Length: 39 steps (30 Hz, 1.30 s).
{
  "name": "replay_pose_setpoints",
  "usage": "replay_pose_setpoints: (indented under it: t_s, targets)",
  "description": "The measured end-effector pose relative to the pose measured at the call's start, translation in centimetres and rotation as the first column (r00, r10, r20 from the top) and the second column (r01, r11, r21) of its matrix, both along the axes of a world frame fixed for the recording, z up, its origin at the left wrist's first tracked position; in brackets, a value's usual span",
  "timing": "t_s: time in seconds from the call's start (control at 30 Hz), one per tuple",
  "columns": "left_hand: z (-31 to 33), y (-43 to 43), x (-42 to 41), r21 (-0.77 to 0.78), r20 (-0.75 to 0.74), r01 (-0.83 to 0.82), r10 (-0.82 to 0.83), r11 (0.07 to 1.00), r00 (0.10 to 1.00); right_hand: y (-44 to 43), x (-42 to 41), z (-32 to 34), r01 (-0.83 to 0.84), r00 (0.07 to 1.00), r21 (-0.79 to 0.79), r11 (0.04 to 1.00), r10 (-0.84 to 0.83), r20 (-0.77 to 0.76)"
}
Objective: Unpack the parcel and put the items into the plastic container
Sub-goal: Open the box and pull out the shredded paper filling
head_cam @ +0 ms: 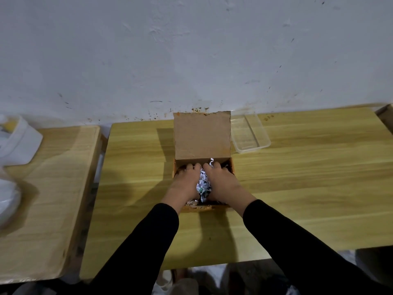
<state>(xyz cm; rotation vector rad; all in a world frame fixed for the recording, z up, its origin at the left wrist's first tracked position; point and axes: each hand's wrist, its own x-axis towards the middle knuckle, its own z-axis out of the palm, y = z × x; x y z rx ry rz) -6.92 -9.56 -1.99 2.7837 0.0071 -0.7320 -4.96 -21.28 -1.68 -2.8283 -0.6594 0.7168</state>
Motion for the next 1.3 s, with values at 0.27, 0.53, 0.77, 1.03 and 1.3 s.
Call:
replay_pose_setpoints:
  t_s: [0.27, 0.53, 0.77, 1.03, 1.3]
  targets:
    - [0.3, -0.6, 0.1, 0.013, 0.006, -0.030, 0.030, 0.999, 1.000, -0.1, -0.5, 0.6, 0.060, 0.998, 0.003, 0.998, -0.060, -0.014]
    - [1.0, -1.2, 0.7, -0.036, -0.019, -0.085, 0.085, 0.996, 0.996, -0.2, -0.8, 0.7, 0.152, 0.988, 0.033, 0.988, -0.152, -0.013]
    - [1.3, -1.2, 0.8, -0.074, -0.030, -0.110, 0.108, 0.991, 0.994, -0.3, -0.6, 1.4, 0.157, 0.987, 0.042, 0.987, -0.156, -0.025]
    - [6.2, -1.1, 1.9, -0.113, 0.032, -0.112, 0.116, 0.987, 0.993, -1.3, 0.9, 6.2, 0.125, 0.992, 0.159, 0.979, -0.128, 0.010]
    - [12.4, -7.5, 4.1, -0.154, 0.093, -0.020, 0.035, 0.988, 0.995, -8.5, 2.7, 11.0, 0.155, 0.981, 0.249, 0.956, -0.179, 0.079]
